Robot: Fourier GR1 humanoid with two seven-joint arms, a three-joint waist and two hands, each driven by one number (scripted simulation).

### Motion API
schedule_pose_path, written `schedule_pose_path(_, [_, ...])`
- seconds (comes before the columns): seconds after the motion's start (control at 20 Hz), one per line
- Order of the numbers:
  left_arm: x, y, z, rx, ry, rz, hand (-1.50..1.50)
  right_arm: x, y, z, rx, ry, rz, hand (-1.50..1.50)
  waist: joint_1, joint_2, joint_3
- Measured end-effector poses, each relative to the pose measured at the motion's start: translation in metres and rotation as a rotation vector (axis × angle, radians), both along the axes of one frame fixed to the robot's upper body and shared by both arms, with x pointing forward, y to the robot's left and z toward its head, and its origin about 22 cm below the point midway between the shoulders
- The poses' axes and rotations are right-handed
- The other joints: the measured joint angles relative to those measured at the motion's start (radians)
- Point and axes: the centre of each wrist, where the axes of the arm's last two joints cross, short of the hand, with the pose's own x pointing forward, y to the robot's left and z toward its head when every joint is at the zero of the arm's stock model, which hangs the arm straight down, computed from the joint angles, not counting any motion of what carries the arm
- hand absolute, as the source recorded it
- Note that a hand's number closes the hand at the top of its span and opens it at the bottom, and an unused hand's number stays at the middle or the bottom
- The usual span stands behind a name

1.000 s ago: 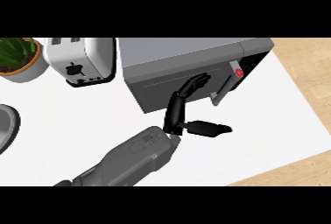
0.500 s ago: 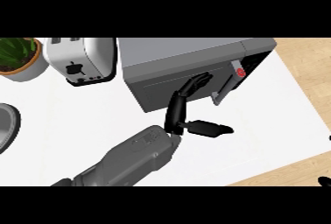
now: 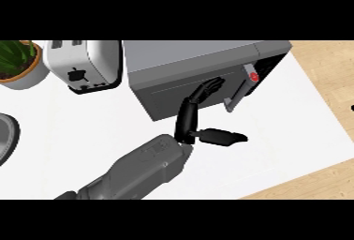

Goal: Pick up the milk, place it into the microwave and close the microwave

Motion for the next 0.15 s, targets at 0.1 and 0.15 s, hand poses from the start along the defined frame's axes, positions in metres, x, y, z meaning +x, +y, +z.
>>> schedule_pose_path(0.1, [0.0002, 0.0002, -0.0006, -0.004, -0.002, 0.003, -1.50, 0.0033, -0.0036, 0.0011, 0.011, 0.009, 0.009, -1.50, -0.002, 0.000, 0.000])
schedule_pose_path(0.15, [0.0005, 0.0009, -0.0013, -0.006, -0.003, 0.006, -1.50, 0.0044, -0.0060, 0.0019, 0.017, 0.011, 0.013, -1.50, -0.005, -0.001, 0.000])
